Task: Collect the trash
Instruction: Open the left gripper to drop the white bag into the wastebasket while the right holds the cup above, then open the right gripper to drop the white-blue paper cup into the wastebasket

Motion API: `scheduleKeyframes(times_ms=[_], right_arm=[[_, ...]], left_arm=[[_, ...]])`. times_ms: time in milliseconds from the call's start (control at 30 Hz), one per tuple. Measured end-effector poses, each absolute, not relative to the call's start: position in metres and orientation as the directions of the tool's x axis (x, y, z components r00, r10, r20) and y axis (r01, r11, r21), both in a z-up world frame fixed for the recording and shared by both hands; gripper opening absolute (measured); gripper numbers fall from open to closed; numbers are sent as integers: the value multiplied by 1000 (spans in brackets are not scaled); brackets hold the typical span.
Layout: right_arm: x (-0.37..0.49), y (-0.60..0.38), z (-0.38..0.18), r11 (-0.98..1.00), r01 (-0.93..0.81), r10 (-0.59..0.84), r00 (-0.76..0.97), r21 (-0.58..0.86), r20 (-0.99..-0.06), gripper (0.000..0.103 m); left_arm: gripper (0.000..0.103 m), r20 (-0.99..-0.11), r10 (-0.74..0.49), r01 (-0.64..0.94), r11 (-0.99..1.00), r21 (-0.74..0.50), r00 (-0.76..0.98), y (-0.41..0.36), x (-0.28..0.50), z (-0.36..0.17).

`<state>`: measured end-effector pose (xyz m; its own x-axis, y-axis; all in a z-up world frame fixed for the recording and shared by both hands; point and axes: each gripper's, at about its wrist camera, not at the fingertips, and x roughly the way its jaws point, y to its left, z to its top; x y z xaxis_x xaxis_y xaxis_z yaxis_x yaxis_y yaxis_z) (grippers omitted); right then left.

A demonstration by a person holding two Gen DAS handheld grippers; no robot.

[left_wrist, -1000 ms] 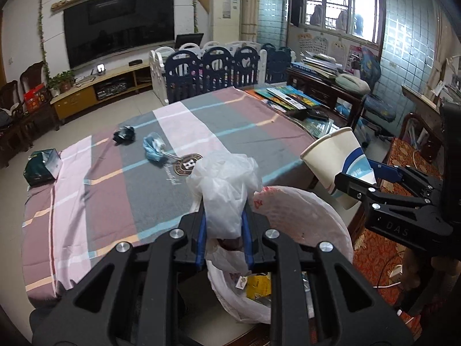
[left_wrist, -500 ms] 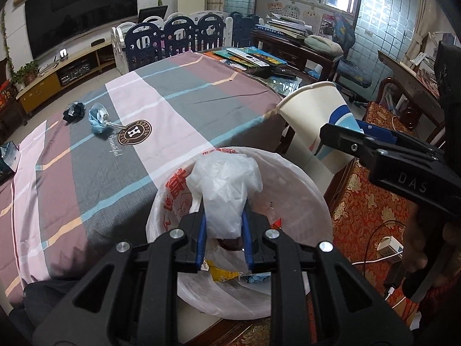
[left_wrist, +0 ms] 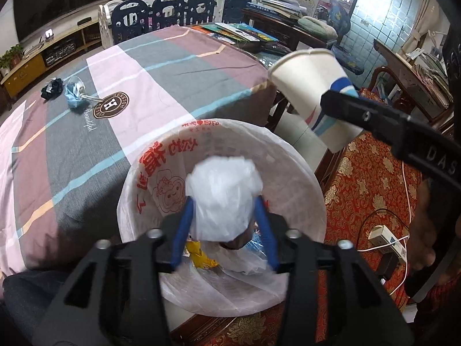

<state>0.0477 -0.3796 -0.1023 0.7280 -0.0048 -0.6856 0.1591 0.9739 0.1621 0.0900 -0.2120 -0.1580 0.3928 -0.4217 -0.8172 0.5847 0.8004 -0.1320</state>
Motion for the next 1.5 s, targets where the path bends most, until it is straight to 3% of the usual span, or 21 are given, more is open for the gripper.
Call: scheduleKeyframes(times_ms=[167, 533, 700, 933, 1200, 1500], right_arm=[[53, -371, -111, 978, 146, 2, 701, 147, -713, 67], [69, -353, -136, 987, 122, 8, 620, 106, -785, 67], [74, -344, -147, 992, 102, 7, 573, 80, -820, 68], [76, -342, -163, 984, 141, 21, 504, 105, -864, 69], [83, -325, -158, 988, 121, 19, 498, 92, -867, 78], [94, -303, -159, 992, 94, 24, 482, 79, -876, 78]], left_arm=[[64, -797, -395, 531, 840, -112, 457, -199, 93, -150], [68, -736, -242, 300, 952, -56, 632, -150, 108, -136], [77, -696, -157, 185, 982, -35, 700, -123, 109, -126], [81, -691, -111, 89, 994, -68, 715, -93, 115, -125], [86, -691, -85, 23, 995, -98, 718, -69, 118, -130], [89, -721, -68, -34, 991, -126, 690, -44, 125, -144]])
